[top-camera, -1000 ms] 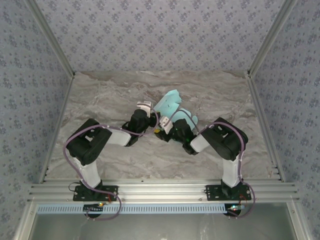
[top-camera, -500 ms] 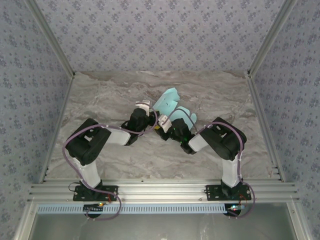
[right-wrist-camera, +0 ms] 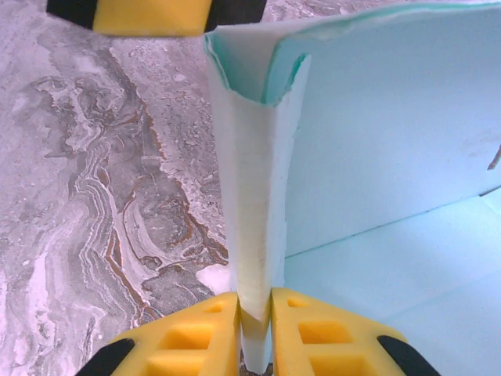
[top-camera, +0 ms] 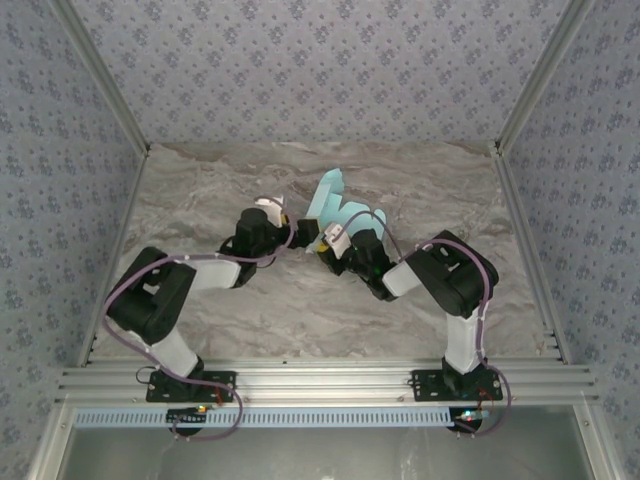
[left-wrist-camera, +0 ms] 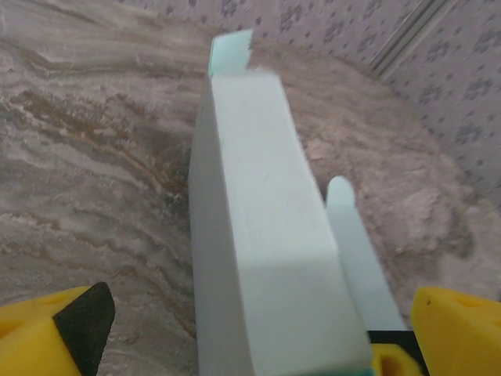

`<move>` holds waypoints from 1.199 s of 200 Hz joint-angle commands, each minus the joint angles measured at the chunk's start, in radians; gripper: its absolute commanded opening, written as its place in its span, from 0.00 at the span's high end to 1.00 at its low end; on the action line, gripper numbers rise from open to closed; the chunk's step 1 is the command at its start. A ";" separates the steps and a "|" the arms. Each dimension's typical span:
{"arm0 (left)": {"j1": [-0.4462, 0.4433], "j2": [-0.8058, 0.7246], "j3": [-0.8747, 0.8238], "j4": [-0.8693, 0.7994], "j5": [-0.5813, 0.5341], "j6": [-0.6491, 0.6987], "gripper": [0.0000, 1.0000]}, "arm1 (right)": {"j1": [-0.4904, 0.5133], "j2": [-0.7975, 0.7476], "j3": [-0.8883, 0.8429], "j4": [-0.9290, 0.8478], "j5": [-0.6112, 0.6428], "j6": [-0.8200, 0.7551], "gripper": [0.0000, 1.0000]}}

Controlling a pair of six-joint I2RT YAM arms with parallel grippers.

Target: Fold the paper box

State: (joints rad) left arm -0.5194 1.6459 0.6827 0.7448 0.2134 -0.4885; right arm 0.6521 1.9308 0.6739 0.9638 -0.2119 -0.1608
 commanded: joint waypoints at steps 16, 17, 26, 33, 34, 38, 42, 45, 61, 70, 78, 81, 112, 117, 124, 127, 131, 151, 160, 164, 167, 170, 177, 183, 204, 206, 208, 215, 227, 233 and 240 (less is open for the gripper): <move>0.106 -0.102 0.003 -0.062 0.169 -0.080 0.01 | -0.006 0.011 0.012 -0.056 -0.093 0.000 0.84; 0.109 -0.102 0.006 -0.070 0.171 -0.079 0.01 | -0.006 0.011 0.012 -0.056 -0.096 0.000 0.84; 0.125 -0.106 0.037 -0.151 0.198 -0.056 0.01 | -0.006 0.012 0.012 -0.058 -0.124 -0.005 0.84; 0.129 -0.101 0.059 -0.201 0.228 -0.025 0.01 | -0.005 0.013 0.013 -0.061 -0.148 -0.006 0.84; 0.129 -0.100 0.063 -0.206 0.233 -0.020 0.01 | -0.005 0.013 0.013 -0.061 -0.152 -0.006 0.84; 0.128 -0.097 0.075 -0.228 0.250 0.001 0.01 | -0.004 0.013 0.015 -0.063 -0.162 -0.006 0.84; 0.126 -0.091 0.086 -0.251 0.263 0.015 0.01 | -0.003 0.013 0.017 -0.065 -0.175 -0.007 0.84; 0.125 -0.086 0.096 -0.267 0.270 0.024 0.01 | -0.002 0.012 0.019 -0.067 -0.184 -0.008 0.84; 0.115 -0.050 0.140 -0.348 0.281 0.051 0.02 | 0.008 0.007 0.025 -0.094 -0.211 -0.029 0.84; 0.113 -0.025 0.158 -0.377 0.280 0.051 0.04 | 0.014 0.005 0.026 -0.111 -0.220 -0.046 0.83; 0.112 -0.003 0.160 -0.373 0.288 0.042 0.06 | 0.018 0.007 0.029 -0.122 -0.223 -0.057 0.83; 0.111 0.005 0.161 -0.367 0.294 0.037 0.07 | 0.019 0.008 0.029 -0.124 -0.224 -0.061 0.83; 0.087 0.062 0.166 -0.366 0.329 0.037 0.20 | 0.017 0.015 0.022 -0.111 -0.259 -0.068 0.82; 0.080 0.065 0.169 -0.380 0.330 0.049 0.22 | 0.017 0.017 0.023 -0.112 -0.264 -0.072 0.82; 0.070 0.071 0.179 -0.405 0.330 0.070 0.26 | 0.016 0.019 0.023 -0.112 -0.271 -0.076 0.82; 0.066 0.073 0.182 -0.413 0.328 0.078 0.27 | 0.015 0.019 0.024 -0.112 -0.275 -0.078 0.81; 0.061 0.075 0.187 -0.427 0.328 0.089 0.28 | 0.014 0.021 0.025 -0.114 -0.280 -0.081 0.81; 0.043 0.087 0.201 -0.460 0.321 0.127 0.37 | 0.008 0.020 0.031 -0.124 -0.295 -0.093 0.79; 0.042 0.093 0.202 -0.465 0.322 0.135 0.40 | 0.005 0.018 0.036 -0.127 -0.294 -0.095 0.78; 0.041 0.095 0.204 -0.468 0.325 0.139 0.41 | 0.002 0.017 0.036 -0.129 -0.299 -0.095 0.78; 0.041 0.096 0.205 -0.471 0.325 0.143 0.42 | 0.000 0.016 0.038 -0.129 -0.300 -0.095 0.78; 0.041 0.098 0.207 -0.474 0.326 0.147 0.42 | -0.001 0.017 0.041 -0.131 -0.304 -0.095 0.78; 0.039 0.100 0.212 -0.486 0.327 0.156 0.43 | -0.005 0.014 0.044 -0.132 -0.310 -0.093 0.77; 0.037 0.101 0.217 -0.498 0.328 0.167 0.44 | -0.008 0.013 0.048 -0.135 -0.315 -0.091 0.76; 0.032 0.112 0.220 -0.509 0.328 0.178 0.46 | -0.015 0.012 0.058 -0.137 -0.328 -0.075 0.72; 0.032 0.113 0.220 -0.509 0.328 0.179 0.46 | -0.015 0.011 0.056 -0.136 -0.326 -0.073 0.71; 0.033 0.114 0.219 -0.509 0.328 0.178 0.46 | -0.015 0.010 0.055 -0.134 -0.325 -0.072 0.71; 0.032 0.117 0.222 -0.512 0.330 0.175 0.47 | -0.010 0.006 0.051 -0.123 -0.312 -0.065 0.68; 0.032 0.121 0.222 -0.514 0.330 0.166 0.48 | -0.003 -0.006 0.037 -0.103 -0.284 -0.060 0.64; 0.032 0.122 0.220 -0.509 0.328 0.158 0.49 | 0.002 -0.013 0.029 -0.094 -0.262 -0.060 0.61; 0.032 0.124 0.218 -0.498 0.330 0.151 0.50 | 0.010 -0.021 0.020 -0.082 -0.237 -0.059 0.57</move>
State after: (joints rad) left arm -0.4801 1.7317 0.8951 0.3077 0.5316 -0.3435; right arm 0.6456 1.9354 0.7074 0.8440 -0.5041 -0.2272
